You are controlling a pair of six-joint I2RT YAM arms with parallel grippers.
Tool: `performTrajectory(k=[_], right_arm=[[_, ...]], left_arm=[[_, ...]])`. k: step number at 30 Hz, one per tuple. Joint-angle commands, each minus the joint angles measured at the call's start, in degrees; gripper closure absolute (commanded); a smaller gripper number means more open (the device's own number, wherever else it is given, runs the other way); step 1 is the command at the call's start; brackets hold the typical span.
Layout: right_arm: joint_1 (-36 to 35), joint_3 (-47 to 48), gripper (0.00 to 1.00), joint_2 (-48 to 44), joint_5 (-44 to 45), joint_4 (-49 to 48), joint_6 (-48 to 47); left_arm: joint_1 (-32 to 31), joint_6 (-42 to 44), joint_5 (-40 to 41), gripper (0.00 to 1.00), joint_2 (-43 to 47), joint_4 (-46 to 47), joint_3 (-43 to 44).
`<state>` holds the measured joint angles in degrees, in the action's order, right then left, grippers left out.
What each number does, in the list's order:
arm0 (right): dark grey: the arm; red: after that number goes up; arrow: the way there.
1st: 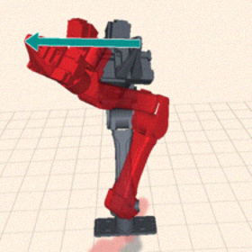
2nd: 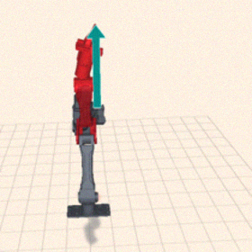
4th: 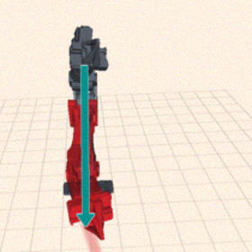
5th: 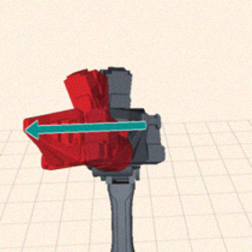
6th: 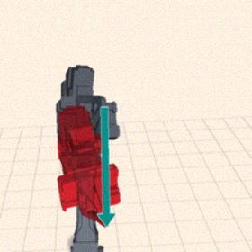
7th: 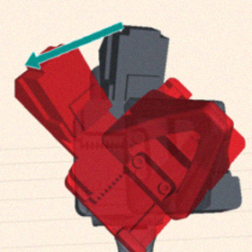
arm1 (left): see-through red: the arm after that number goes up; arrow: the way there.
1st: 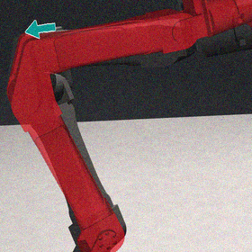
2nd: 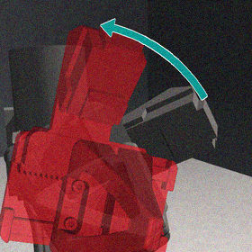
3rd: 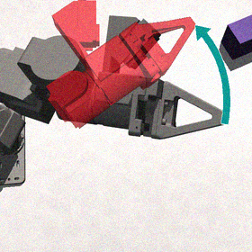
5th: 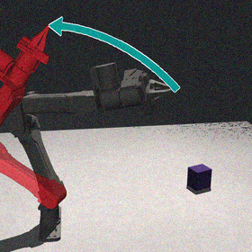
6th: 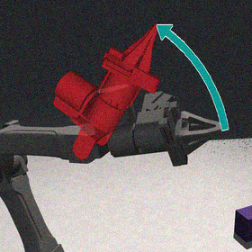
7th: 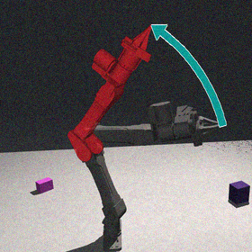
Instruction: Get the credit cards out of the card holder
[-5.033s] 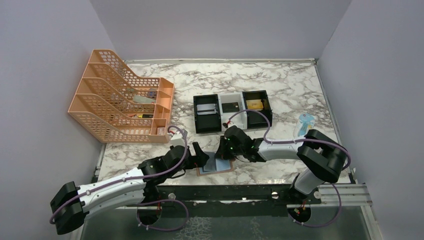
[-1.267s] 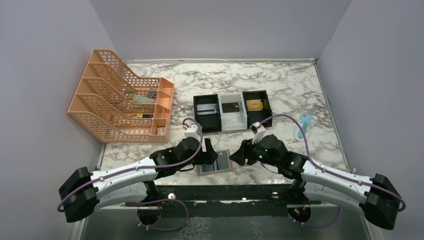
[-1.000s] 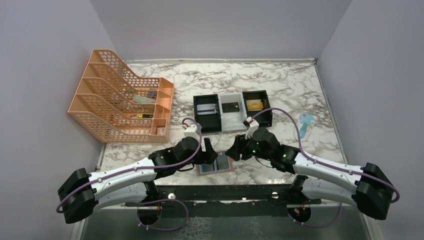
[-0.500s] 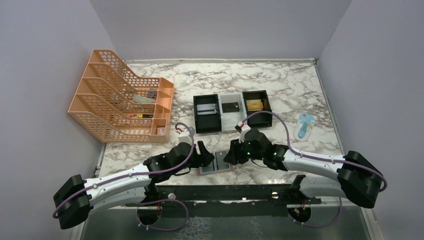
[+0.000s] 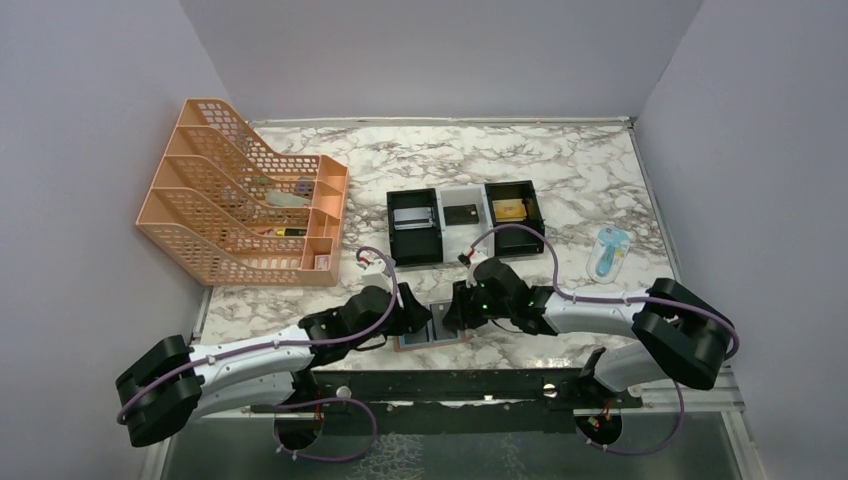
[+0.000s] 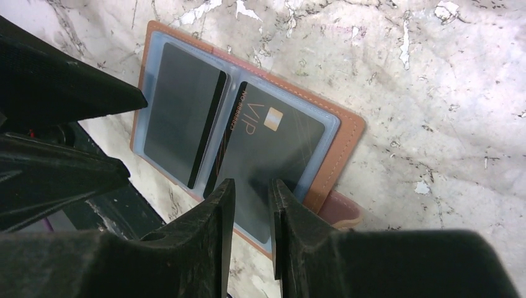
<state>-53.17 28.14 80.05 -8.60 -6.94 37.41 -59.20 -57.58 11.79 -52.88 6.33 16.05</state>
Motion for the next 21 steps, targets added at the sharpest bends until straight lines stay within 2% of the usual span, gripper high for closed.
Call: performTrajectory(k=[1, 8, 13, 17, 21], right_arm=[[0.0, 0.4, 0.73, 1.5, 4.8, 1.7, -0.4], [0.0, -0.9, 0.74, -1.5, 6.1, 2.4, 0.4], [0.0, -2.2, 0.75, -4.7, 8.4, 0.7, 1.3], [0.0, -1.5, 0.75, -4.4, 8.0, 0.8, 1.9], [0.0, -2.4, 0.76, -3.0, 8.1, -0.2, 3.3]], left_arm=[[0.3, 0.2, -2.3, 0.43, -1.9, 5.6, 0.3], [0.3, -0.1, -5.1, 0.45, -6.9, 10.0, 0.7], [0.3, -1.2, -2.9, 0.48, -10.5, 12.2, 0.0], [0.2, -1.0, -4.3, 0.51, -13.4, 13.0, 1.2], [0.1, -1.5, -5.5, 0.53, -15.2, 17.7, 0.0]])
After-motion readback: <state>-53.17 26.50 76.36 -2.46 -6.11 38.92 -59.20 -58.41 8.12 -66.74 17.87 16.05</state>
